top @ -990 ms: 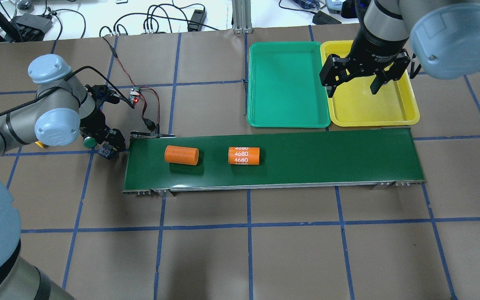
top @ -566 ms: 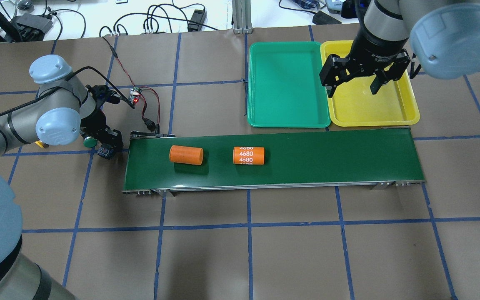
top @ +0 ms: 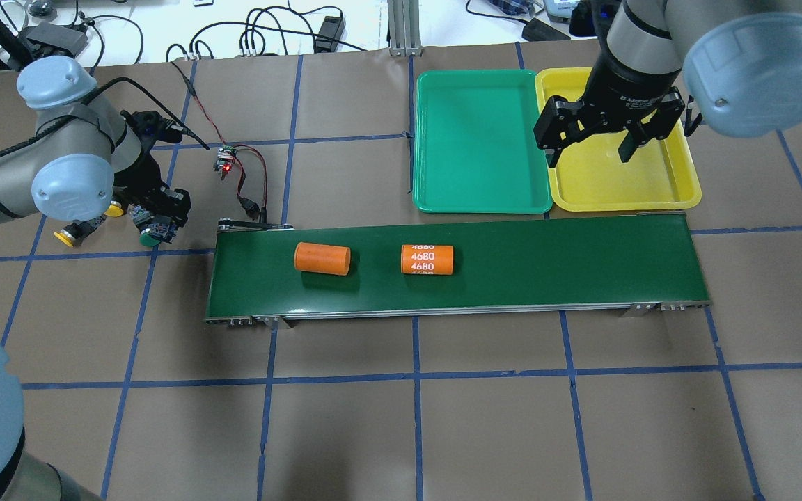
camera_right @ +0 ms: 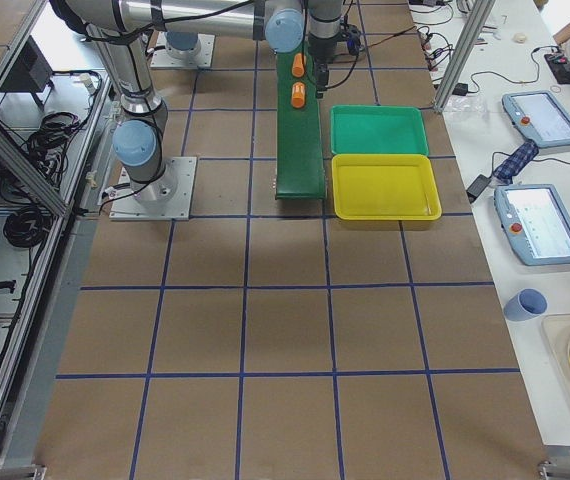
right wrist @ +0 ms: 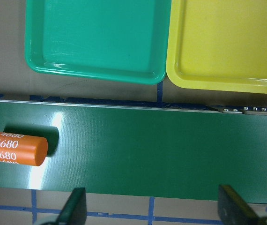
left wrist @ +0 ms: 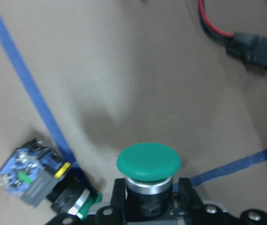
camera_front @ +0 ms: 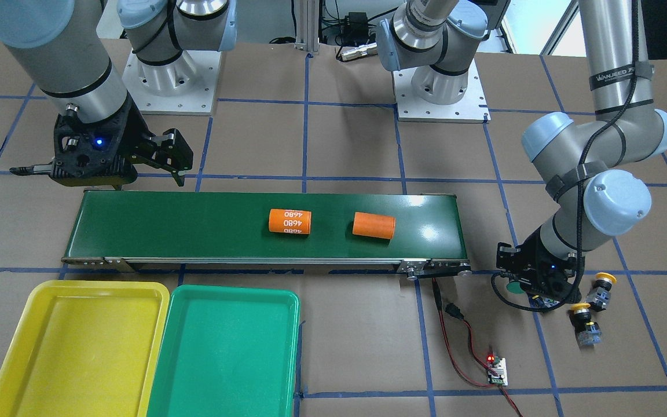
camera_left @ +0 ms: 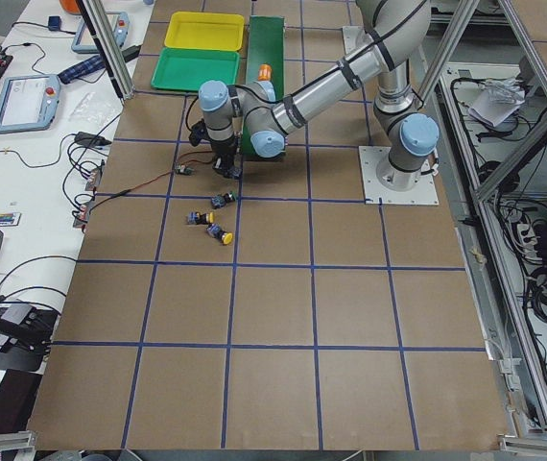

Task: Sort buttons by color to trays
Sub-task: 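Place the green-capped switch on the conveyor belt and release, then return the left gripper and grasp another green-capped switch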

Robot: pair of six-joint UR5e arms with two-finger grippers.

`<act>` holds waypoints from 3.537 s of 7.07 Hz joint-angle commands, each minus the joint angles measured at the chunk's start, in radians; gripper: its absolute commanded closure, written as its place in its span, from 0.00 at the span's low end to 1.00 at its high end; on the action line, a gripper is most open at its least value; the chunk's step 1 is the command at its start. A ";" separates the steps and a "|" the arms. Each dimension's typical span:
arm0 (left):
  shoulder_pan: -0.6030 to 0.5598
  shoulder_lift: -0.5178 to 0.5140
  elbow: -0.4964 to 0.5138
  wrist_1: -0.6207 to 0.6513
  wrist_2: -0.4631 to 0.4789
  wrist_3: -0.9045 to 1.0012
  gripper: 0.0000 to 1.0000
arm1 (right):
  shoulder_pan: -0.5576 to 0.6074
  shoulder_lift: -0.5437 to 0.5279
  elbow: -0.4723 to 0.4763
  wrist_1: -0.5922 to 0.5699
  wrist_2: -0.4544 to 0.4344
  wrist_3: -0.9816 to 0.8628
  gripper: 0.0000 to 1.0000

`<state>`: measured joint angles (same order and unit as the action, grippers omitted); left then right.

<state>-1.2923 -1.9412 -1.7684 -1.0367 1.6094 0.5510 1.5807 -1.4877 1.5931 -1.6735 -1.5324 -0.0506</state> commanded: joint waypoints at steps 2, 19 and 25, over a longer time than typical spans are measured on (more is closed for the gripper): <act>-0.066 0.100 0.003 -0.141 -0.005 -0.228 1.00 | -0.001 0.000 0.001 0.000 0.000 0.000 0.00; 0.053 0.091 0.032 -0.106 -0.008 -0.295 0.00 | -0.001 0.000 0.001 0.000 0.000 0.000 0.00; 0.096 -0.107 0.011 0.110 -0.005 -0.381 0.00 | -0.001 0.000 0.001 0.000 0.000 0.000 0.00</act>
<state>-1.1966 -2.0240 -1.7415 -0.9409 1.6055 0.1781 1.5807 -1.4879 1.5938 -1.6735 -1.5324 -0.0507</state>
